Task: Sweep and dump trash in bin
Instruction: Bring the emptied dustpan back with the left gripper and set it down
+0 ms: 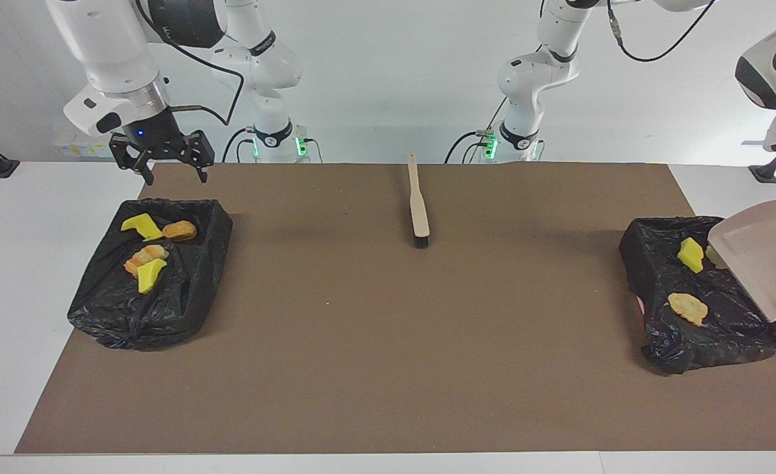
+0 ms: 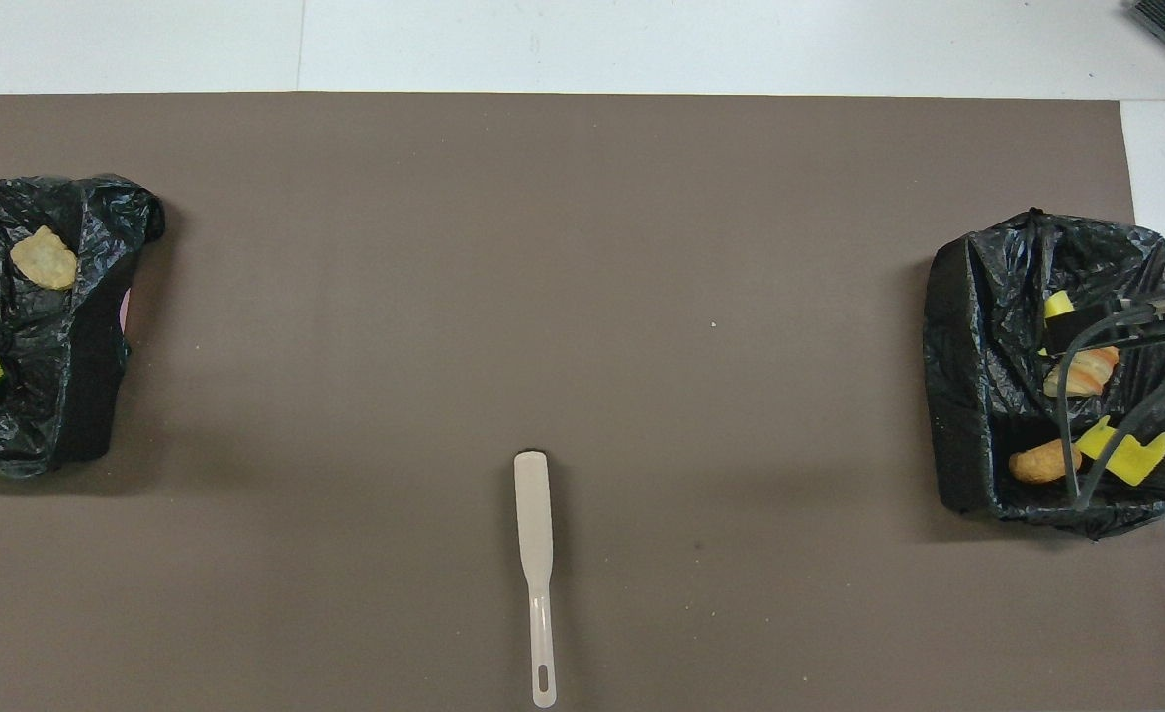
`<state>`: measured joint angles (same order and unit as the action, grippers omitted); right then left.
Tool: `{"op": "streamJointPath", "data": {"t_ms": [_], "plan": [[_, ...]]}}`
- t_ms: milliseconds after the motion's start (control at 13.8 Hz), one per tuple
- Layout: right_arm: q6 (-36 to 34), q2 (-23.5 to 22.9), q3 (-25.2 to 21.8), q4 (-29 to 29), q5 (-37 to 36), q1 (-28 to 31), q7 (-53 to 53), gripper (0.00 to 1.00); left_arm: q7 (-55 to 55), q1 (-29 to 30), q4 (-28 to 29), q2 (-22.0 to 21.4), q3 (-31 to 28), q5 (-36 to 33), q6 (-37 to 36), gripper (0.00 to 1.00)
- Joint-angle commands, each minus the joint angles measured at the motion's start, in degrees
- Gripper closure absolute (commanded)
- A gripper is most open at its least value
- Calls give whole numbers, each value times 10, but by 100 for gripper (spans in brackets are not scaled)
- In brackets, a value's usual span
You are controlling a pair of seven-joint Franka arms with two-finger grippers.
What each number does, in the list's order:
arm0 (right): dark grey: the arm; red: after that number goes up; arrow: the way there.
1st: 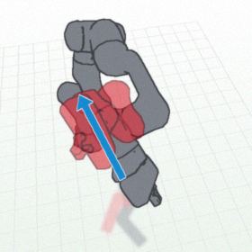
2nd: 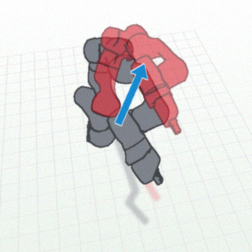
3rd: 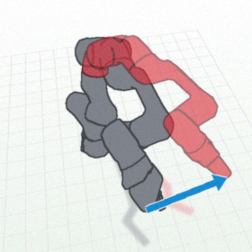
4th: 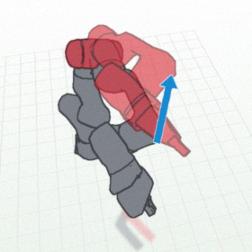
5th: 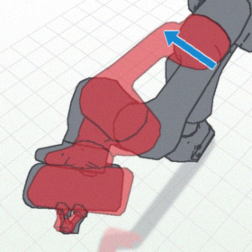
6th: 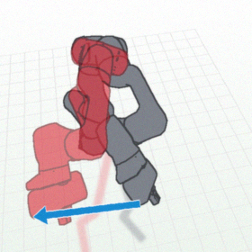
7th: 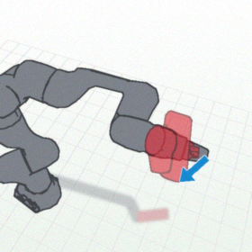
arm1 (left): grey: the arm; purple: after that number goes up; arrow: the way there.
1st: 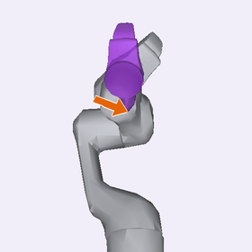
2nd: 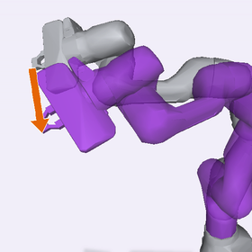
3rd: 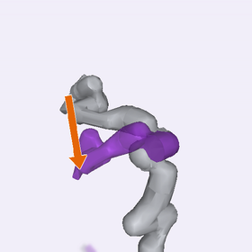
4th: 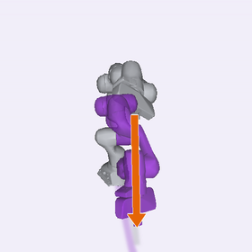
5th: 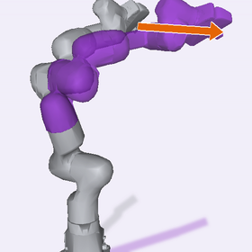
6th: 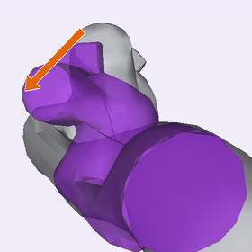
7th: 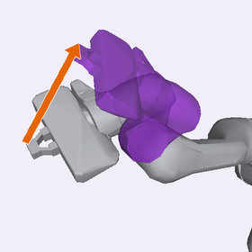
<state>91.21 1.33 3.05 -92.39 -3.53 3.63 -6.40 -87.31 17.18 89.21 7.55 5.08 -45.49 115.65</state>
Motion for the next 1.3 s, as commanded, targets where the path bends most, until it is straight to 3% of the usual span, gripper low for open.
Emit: {"op": "streamJointPath", "data": {"t_ms": [0, 290, 580, 1232], "plan": [[-4, -4, 7, 10, -4, 8, -7, 0, 10, -9, -3, -5, -3, 70, -22, 100], [-6, -2, 8, 8, -3, 7, -8, 0, 21, -27, 4, -6, -3, 172, -32, 100], [-7, -1, 8, 7, -3, 6, -8, 0, 105, -74, 34, -18, -2, 220, -62, 100], [-8, -1, 10, 7, -4, 6, -9, 0, 463, -202, 148, -30, -2, 325, -56, 100]]}}
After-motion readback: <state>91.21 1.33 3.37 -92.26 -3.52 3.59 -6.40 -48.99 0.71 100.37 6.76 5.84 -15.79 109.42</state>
